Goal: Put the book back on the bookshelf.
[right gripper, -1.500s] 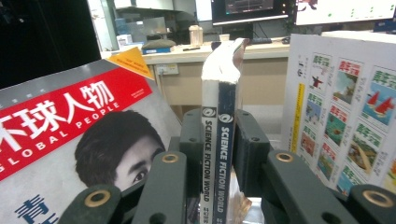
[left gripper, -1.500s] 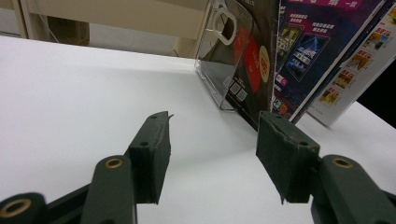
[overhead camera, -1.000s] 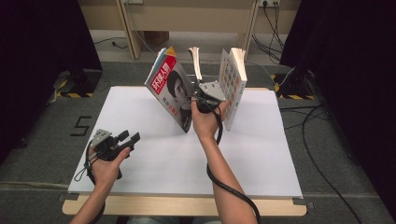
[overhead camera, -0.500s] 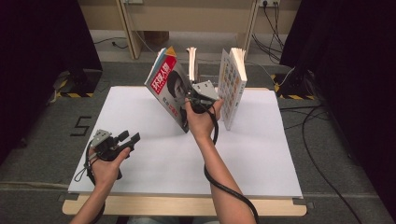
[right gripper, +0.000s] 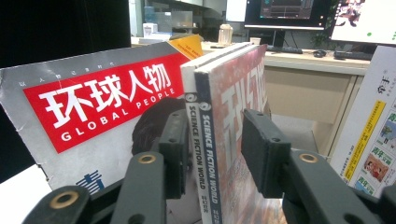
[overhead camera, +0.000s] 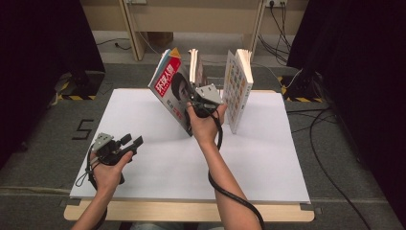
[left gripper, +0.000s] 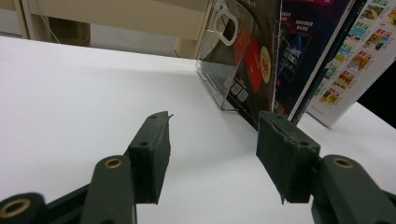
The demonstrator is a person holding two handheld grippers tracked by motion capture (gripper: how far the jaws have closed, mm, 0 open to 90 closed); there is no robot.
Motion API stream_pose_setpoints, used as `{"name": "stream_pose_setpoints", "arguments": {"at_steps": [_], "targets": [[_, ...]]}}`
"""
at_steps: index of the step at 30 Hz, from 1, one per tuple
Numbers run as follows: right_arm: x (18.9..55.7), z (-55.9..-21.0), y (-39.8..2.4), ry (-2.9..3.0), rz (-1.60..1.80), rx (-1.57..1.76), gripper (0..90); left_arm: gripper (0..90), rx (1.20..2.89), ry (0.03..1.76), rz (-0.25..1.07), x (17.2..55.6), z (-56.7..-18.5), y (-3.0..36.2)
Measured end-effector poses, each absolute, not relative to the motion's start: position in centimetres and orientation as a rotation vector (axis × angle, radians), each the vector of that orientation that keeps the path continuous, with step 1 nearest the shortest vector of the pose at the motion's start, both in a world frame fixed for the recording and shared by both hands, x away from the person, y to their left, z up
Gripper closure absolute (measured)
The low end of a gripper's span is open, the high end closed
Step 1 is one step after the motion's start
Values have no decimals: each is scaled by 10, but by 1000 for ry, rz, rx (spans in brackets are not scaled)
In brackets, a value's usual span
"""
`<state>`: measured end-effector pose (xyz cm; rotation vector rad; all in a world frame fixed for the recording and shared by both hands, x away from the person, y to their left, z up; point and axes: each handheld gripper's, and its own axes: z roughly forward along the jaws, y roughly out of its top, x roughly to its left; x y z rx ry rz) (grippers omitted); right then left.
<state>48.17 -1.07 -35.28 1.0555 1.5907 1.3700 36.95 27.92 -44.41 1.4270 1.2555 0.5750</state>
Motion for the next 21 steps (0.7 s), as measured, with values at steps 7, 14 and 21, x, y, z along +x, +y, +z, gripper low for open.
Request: {"name": "stream_pose_setpoints", "arguments": {"at_steps": [7,14,21], "targets": [[479,-352,-11,1588,1391,1050,578,439,1427,1256,574,370,-444,279],[476,-351,-16,1577,1422,1049,547,440,1426,1256,575,369,-444,280],[473,-353,-23,1593,1474,1050,525,440,1427,1256,577,369,-443,280]]}}
